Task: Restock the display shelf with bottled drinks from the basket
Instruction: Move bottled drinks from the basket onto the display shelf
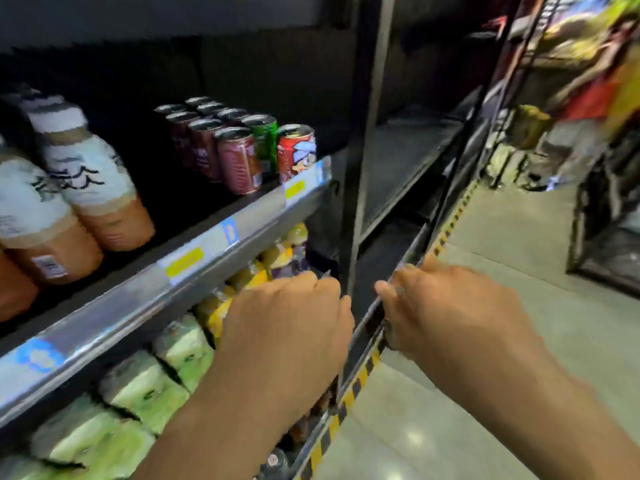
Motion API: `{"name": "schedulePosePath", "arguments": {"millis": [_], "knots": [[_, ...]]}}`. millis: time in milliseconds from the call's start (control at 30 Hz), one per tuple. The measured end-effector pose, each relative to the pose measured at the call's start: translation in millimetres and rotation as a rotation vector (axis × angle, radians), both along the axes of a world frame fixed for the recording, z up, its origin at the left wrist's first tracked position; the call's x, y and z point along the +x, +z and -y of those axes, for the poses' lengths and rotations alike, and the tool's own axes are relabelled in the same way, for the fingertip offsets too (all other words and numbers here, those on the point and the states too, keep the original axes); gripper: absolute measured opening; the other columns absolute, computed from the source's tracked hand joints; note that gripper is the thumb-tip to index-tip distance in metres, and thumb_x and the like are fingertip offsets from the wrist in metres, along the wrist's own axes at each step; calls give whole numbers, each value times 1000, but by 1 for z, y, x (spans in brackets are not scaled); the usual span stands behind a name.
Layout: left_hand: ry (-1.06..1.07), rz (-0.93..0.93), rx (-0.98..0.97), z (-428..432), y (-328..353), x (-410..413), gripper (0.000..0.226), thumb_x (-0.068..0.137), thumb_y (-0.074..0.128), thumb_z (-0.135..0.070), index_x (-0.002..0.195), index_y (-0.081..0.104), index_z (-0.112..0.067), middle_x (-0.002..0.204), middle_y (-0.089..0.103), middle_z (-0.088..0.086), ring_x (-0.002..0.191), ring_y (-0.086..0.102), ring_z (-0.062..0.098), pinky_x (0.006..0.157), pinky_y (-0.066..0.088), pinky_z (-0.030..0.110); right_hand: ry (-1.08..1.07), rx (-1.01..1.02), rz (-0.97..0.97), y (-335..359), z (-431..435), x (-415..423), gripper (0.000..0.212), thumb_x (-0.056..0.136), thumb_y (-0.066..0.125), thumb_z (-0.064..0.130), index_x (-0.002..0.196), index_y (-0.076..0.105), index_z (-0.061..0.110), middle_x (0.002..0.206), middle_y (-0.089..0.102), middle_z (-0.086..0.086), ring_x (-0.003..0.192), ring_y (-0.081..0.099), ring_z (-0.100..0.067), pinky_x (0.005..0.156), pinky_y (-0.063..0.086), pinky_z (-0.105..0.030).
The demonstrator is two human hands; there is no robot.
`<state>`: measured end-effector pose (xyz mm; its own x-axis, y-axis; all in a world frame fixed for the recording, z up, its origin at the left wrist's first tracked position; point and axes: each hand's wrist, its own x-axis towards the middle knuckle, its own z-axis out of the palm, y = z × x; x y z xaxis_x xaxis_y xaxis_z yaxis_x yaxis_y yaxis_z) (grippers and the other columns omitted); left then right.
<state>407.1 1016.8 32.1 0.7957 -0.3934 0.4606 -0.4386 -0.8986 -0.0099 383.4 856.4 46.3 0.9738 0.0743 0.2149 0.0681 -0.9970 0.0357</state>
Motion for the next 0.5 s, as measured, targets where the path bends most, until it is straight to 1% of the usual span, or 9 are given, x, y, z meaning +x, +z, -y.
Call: {"name": "schedulePosePath", "arguments": {"millis": [67,167,200,233,267,300,333,400,500], "knots": [[-109,-90,27,40,-12,15,35,74,65,-33,56,36,-26,47,47,-3,37,51,25,43,21,25,-125,1,-31,-11,36,-4,38,99,21,54,91,47,27,99,58,3,95,61,-25,63,33,-33],[-281,-216,84,103,-40,39,29,71,72,-30,55,49,-23,50,51,1,39,55,27,40,29,26,-295,59,-59,-37,92,-3,38,99,28,55,96,54,27,104,61,4,96,63,-24,65,36,-33],[-323,-271,134,125,-49,47,27,75,73,-31,60,51,-23,55,55,1,45,58,27,43,33,28,-353,74,-75,-48,111,-1,38,98,29,55,97,54,27,105,62,5,97,63,-23,66,39,-32],[-348,-312,196,149,-57,57,23,83,68,-33,70,52,-24,67,60,1,57,63,28,49,35,30,-405,88,-90,-60,130,3,38,97,30,55,99,56,28,106,63,6,98,64,-22,68,42,-32],[-365,-352,245,172,-68,66,17,94,56,-36,81,50,-26,82,63,0,74,66,27,57,34,32,-454,97,-118,-73,148,9,39,97,30,54,102,58,28,107,64,6,99,64,-22,71,44,-32],[-393,-368,267,195,-81,77,15,100,43,-37,90,48,-28,95,62,-1,87,65,25,62,32,32,-502,106,-161,-85,167,18,39,97,31,53,105,60,29,108,64,6,100,64,-22,72,45,-31],[-428,-370,293,218,-95,89,16,102,36,-38,95,47,-28,102,61,-2,94,63,24,64,31,31,-542,115,-206,-98,186,28,38,98,32,52,107,62,29,109,65,5,101,64,-22,74,45,-31],[-469,-395,377,265,-121,117,20,102,35,-35,104,51,-23,106,61,0,96,61,25,65,30,32,-581,129,-284,-126,229,55,38,99,34,52,107,62,27,109,65,4,102,63,-22,75,44,-30],[-485,-476,452,339,-164,172,22,101,38,-31,108,54,-18,108,63,4,96,62,27,64,32,32,-606,161,-406,-168,300,109,39,99,37,50,108,63,23,109,65,1,104,62,-24,78,46,-31]]}}
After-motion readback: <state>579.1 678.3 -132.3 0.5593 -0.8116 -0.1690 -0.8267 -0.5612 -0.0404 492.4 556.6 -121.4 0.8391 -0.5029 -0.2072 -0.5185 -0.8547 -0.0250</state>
